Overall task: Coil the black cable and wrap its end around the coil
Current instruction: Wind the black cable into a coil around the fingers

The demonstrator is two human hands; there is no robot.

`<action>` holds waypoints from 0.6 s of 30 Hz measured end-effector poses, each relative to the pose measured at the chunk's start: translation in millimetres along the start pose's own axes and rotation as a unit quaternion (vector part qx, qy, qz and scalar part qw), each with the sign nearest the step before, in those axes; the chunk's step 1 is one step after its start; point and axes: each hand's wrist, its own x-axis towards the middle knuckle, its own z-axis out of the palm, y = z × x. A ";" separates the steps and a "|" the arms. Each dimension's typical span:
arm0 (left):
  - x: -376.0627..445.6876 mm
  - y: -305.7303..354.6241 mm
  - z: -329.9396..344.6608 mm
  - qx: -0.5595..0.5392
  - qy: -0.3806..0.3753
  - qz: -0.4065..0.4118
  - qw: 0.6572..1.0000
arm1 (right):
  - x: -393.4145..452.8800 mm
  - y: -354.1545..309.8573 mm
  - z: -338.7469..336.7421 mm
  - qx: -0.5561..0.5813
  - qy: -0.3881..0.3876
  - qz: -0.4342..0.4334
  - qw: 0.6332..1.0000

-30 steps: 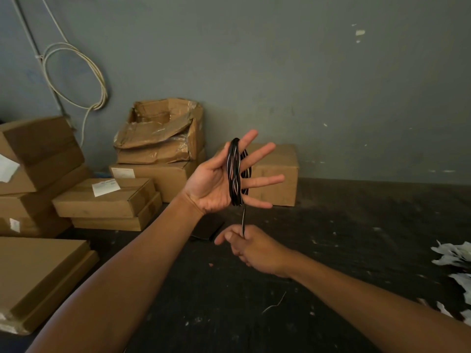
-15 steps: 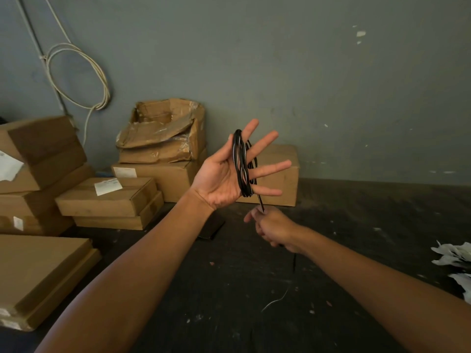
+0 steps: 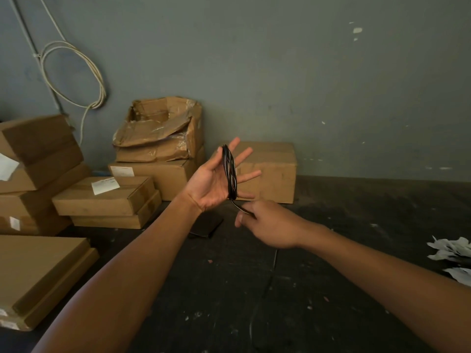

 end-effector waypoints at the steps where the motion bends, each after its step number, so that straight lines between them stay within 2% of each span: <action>1: -0.5 -0.9 -1.4 0.006 0.009 -0.003 1.000 | -0.8 -1.1 -4.0 0.003 0.002 -0.006 1.000; 4: -0.8 -3.6 -6.3 0.043 0.042 -0.017 0.998 | -3.3 -7.6 -14.0 -0.024 0.005 -0.019 1.000; 8: -8.2 -13.8 -17.4 0.150 0.057 -0.072 0.984 | -1.1 -17.7 -36.2 -0.091 0.035 -0.040 0.994; 12: -18.2 -21.3 -27.4 0.136 0.037 -0.108 0.984 | 3.6 -22.2 -69.5 -0.092 0.065 -0.042 0.993; 18: -26.2 -26.2 -24.6 0.130 -0.043 -0.151 0.979 | 14.8 -18.6 -102.9 -0.145 0.121 -0.034 0.981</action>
